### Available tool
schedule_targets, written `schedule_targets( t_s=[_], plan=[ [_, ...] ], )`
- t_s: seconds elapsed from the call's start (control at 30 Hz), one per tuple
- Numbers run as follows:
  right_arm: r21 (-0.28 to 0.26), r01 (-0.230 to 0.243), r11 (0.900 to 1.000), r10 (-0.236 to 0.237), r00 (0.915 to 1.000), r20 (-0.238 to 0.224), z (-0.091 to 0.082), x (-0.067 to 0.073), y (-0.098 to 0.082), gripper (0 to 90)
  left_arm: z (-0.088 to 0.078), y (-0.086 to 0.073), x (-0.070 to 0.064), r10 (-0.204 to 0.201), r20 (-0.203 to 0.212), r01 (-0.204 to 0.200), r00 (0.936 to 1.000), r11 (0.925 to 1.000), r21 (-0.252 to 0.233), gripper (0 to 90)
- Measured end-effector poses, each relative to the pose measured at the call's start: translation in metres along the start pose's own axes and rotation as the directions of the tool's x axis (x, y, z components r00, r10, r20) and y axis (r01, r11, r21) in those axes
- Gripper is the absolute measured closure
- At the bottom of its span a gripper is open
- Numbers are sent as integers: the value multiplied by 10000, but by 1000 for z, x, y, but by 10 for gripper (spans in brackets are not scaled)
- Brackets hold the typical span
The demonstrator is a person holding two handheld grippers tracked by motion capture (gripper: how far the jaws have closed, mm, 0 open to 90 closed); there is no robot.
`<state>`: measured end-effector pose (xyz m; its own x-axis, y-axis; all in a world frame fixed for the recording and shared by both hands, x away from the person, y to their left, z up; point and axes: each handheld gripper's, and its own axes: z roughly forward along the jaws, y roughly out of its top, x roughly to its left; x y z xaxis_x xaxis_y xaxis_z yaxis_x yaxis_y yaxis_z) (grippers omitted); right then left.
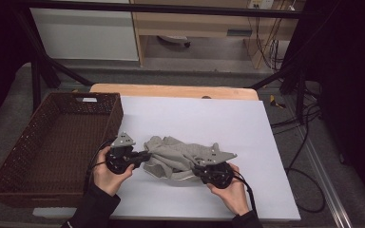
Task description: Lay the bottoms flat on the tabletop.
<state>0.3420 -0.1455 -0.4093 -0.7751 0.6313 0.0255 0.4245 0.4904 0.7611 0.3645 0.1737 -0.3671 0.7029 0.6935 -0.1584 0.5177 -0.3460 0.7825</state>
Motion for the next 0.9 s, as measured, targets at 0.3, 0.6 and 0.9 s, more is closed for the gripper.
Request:
schedule_targets(
  t_s=[0.3,0.6,0.9],
  plan=[
    [47,-217,9998,215,9990,394,-57,-29,-24,862,-7,6,2,-88,206,91,9997,9999,-134,847],
    [626,-1042,9926,1003,9930,625,-59,-47,-51,805,14,-2,-5,128,347,-146,9993,9984,541,847],
    [-730,-1950,9781,2067,9516,2275,-52,-74,-33,434,25,-10,-2,-97,478,58,9988,9967,814,834]
  ],
)
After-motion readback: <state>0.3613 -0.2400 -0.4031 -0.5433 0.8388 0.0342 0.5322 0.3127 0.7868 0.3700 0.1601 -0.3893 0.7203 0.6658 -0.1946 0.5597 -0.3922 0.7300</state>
